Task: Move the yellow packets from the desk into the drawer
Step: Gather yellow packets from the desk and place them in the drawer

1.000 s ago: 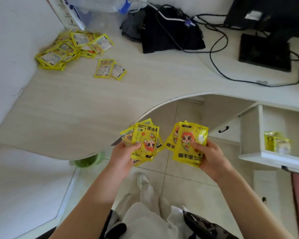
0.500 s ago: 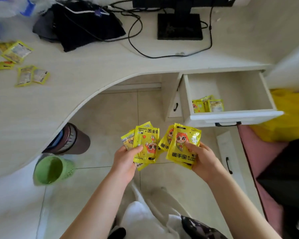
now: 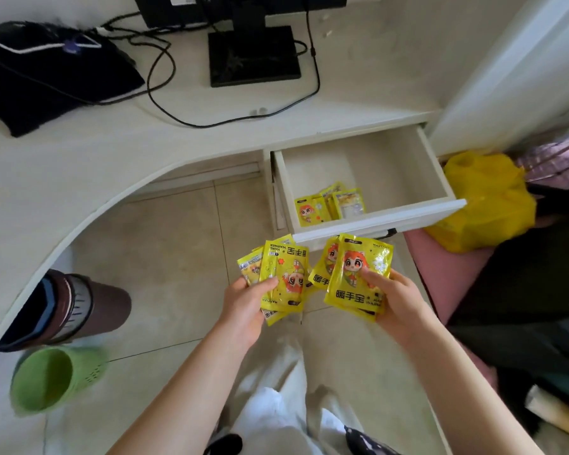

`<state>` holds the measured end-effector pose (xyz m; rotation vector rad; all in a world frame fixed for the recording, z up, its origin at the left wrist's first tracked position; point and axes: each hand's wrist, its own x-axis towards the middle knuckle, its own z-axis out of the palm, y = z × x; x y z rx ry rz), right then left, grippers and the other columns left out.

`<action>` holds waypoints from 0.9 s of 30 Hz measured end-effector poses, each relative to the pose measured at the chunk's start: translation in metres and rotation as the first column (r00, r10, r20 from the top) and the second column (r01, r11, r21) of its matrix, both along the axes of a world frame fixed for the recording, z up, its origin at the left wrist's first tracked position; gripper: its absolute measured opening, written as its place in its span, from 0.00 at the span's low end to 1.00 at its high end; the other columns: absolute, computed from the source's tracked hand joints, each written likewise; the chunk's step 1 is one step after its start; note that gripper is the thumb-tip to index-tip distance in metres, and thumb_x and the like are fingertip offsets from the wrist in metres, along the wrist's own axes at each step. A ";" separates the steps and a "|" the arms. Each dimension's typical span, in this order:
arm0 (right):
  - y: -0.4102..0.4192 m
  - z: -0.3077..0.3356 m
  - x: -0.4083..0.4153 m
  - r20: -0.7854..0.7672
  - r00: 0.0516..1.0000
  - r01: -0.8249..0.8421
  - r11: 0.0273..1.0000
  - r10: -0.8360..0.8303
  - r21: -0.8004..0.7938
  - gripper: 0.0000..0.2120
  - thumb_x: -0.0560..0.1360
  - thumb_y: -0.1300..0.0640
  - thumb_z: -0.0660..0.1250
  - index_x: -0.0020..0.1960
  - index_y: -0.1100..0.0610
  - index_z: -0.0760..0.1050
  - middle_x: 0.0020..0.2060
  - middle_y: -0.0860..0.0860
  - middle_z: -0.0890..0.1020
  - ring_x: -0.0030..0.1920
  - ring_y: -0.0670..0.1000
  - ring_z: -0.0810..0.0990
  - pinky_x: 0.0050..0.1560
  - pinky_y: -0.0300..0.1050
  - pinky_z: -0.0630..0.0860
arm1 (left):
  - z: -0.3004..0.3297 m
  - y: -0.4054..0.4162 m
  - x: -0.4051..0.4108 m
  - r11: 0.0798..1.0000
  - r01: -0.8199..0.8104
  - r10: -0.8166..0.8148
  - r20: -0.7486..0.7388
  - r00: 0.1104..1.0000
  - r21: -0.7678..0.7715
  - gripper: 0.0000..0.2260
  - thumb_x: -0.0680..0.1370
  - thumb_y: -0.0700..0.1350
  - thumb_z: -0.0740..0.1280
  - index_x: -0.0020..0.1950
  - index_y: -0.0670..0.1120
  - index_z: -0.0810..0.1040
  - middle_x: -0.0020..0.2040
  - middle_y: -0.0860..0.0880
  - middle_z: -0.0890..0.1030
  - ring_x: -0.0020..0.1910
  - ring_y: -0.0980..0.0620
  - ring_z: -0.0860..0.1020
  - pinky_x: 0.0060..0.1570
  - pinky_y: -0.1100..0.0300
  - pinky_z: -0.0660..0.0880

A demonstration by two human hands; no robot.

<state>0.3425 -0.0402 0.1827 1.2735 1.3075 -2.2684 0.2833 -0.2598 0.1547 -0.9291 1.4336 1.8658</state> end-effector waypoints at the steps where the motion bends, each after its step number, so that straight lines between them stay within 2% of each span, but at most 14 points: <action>1: 0.009 -0.001 -0.009 0.002 1.000 0.000 1.000 0.000 0.009 0.15 0.75 0.64 0.66 0.62 0.64 0.74 0.54 0.65 0.82 0.50 0.65 0.82 0.50 0.65 0.79 | -0.001 0.008 -0.009 1.000 0.007 -0.007 0.000 1.000 0.002 0.15 0.72 0.31 0.71 0.57 0.39 0.78 0.51 0.39 0.84 0.51 0.40 0.83 0.50 0.44 0.80; 5: 0.042 -0.005 -0.053 -0.002 1.000 -0.001 0.998 0.001 0.060 0.15 0.75 0.63 0.67 0.61 0.62 0.75 0.53 0.65 0.82 0.49 0.65 0.83 0.47 0.64 0.80 | -0.009 0.036 -0.053 0.999 0.037 -0.037 -0.010 0.999 0.005 0.15 0.72 0.31 0.71 0.58 0.38 0.78 0.52 0.38 0.84 0.53 0.38 0.82 0.55 0.37 0.76; 11: 0.083 -0.005 -0.109 0.037 0.999 -0.028 0.991 0.023 0.127 0.11 0.73 0.65 0.68 0.56 0.61 0.77 0.51 0.65 0.82 0.46 0.64 0.82 0.47 0.62 0.80 | -0.014 0.078 -0.110 0.998 0.063 -0.063 -0.009 0.998 -0.021 0.15 0.71 0.31 0.72 0.56 0.37 0.78 0.51 0.39 0.84 0.53 0.39 0.82 0.57 0.38 0.76; 16: 0.122 -0.015 -0.140 0.090 0.994 -0.081 0.971 0.062 0.225 0.12 0.72 0.65 0.70 0.55 0.60 0.77 0.49 0.63 0.83 0.48 0.64 0.83 0.48 0.64 0.80 | -0.020 0.115 -0.141 0.996 0.077 -0.077 0.002 0.997 -0.050 0.11 0.72 0.31 0.71 0.53 0.40 0.79 0.49 0.39 0.85 0.49 0.39 0.83 0.50 0.41 0.79; 19: 0.148 -0.023 -0.156 0.111 0.988 -0.133 0.952 0.106 0.276 0.12 0.71 0.65 0.71 0.54 0.59 0.76 0.47 0.62 0.84 0.46 0.63 0.84 0.46 0.62 0.81 | -0.030 0.139 -0.152 0.992 0.087 -0.085 0.028 0.996 -0.089 0.10 0.72 0.32 0.72 0.51 0.42 0.80 0.48 0.42 0.85 0.48 0.42 0.83 0.44 0.50 0.80; 20: 0.157 -0.027 -0.162 0.120 0.985 -0.158 0.945 0.128 0.288 0.11 0.71 0.65 0.71 0.53 0.58 0.76 0.46 0.61 0.84 0.46 0.63 0.84 0.45 0.61 0.81 | -0.034 0.147 -0.154 0.990 0.090 -0.086 0.038 0.996 -0.110 0.10 0.71 0.34 0.73 0.50 0.42 0.80 0.49 0.42 0.85 0.49 0.43 0.83 0.47 0.50 0.79; 23: 0.186 -0.039 -0.179 0.144 0.970 -0.232 0.920 0.195 0.316 0.09 0.72 0.65 0.71 0.50 0.57 0.76 0.43 0.58 0.84 0.42 0.59 0.84 0.37 0.53 0.82 | -0.043 0.171 -0.161 0.985 0.094 -0.086 0.062 0.994 -0.145 0.15 0.65 0.40 0.77 0.50 0.43 0.80 0.50 0.43 0.85 0.54 0.42 0.81 0.61 0.40 0.72; 25: 0.205 -0.047 -0.191 0.160 0.957 -0.283 0.898 0.241 0.337 0.09 0.71 0.65 0.72 0.49 0.56 0.76 0.42 0.56 0.83 0.39 0.55 0.84 0.32 0.47 0.81 | -0.049 0.187 -0.164 0.982 0.081 -0.069 0.076 0.995 -0.168 0.15 0.67 0.40 0.77 0.51 0.43 0.79 0.51 0.44 0.84 0.55 0.44 0.80 0.64 0.41 0.70; 27: 0.223 -0.056 -0.202 0.182 0.937 -0.344 0.872 0.297 0.349 0.10 0.71 0.64 0.73 0.48 0.55 0.75 0.42 0.56 0.83 0.40 0.55 0.83 0.36 0.49 0.81 | -0.053 0.205 -0.166 0.981 0.053 -0.036 0.096 0.995 -0.186 0.16 0.67 0.41 0.77 0.52 0.43 0.79 0.53 0.44 0.84 0.56 0.45 0.80 0.64 0.42 0.69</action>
